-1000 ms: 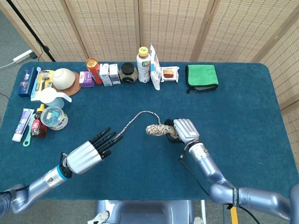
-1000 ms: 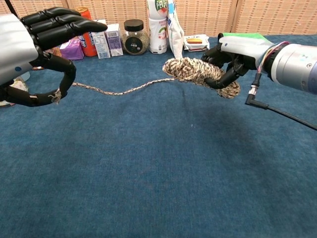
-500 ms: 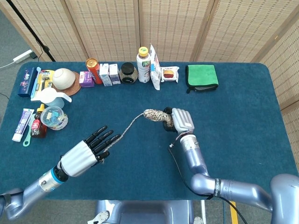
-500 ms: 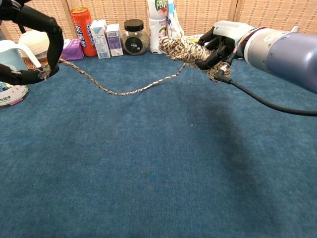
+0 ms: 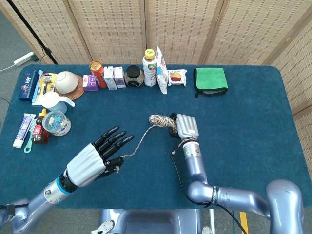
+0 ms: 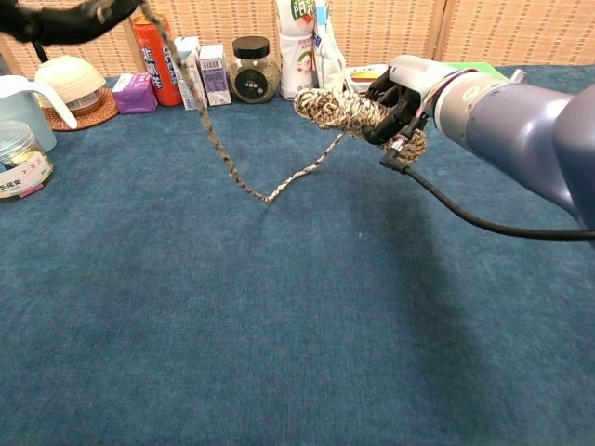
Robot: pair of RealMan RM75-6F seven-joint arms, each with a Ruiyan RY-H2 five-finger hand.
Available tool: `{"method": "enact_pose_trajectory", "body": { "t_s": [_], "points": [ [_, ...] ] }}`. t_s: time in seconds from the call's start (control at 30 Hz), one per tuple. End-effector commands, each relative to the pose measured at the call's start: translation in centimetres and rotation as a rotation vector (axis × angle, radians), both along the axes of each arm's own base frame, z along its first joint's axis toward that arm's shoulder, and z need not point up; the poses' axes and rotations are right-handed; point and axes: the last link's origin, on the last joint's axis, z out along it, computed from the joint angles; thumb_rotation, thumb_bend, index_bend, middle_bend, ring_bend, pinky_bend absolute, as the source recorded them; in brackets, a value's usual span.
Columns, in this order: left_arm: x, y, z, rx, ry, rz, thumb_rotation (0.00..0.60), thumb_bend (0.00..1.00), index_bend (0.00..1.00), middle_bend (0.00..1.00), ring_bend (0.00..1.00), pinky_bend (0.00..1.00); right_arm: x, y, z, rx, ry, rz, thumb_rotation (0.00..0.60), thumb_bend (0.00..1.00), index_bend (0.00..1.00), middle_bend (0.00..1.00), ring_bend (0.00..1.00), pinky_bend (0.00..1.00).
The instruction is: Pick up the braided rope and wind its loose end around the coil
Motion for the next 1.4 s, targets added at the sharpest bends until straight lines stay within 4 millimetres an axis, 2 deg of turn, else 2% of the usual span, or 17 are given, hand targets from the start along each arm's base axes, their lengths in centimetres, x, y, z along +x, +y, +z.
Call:
{"method": "enact_pose_trajectory", "body": {
  "t_s": [0.03,0.27,0.7,0.93,1.17,1.4],
  "points": [
    [1.1,0.2,0.0,-0.043,-0.04,0.019,0.6,0.37,0.78,0.0,0.0,0.0,-0.2,0.1,-0.3,0.0,0.025,0.008,0.6,0.86,0.65,0.62,0.44,0.63],
    [4.0,0.7,0.7,-0.1,-0.132,0.042,0.6,0.37,0.78,0.0,0.0,0.0,-0.5,0.4,-1.5,0.013,0.05,0.012,0.6,0.86,0.65,0.63,0.44,0.64],
    [7.1,2.4,1.4,-0.086,-0.189,0.077,0.6,0.37,0.78,0.0,0.0,0.0,-0.7,1.1,-2.5,0.043,0.058,0.025,0.6,0.86,0.66,0.63,0.44,0.64],
    [8.6,2.6,1.6,-0.157,-0.251,0.116,0.6,0.37,0.79,0.0,0.0,0.0,-0.5,1.5,-3.1,0.052,0.066,0.039,0.6,0.86,0.66,0.63,0.44,0.65],
    [11.4,3.3,3.6,-0.164,-0.324,0.135,0.6,0.37,0.8,0.0,0.0,0.0,0.1,2.0,-3.7,0.069,0.06,0.055,0.6,0.87,0.66,0.63,0.45,0.65],
    [13.6,4.3,4.5,-0.155,-0.378,0.161,0.6,0.37,0.8,0.0,0.0,0.0,0.8,2.6,-4.2,0.084,0.056,0.071,0.6,0.87,0.66,0.63,0.45,0.65]
  ]
}}
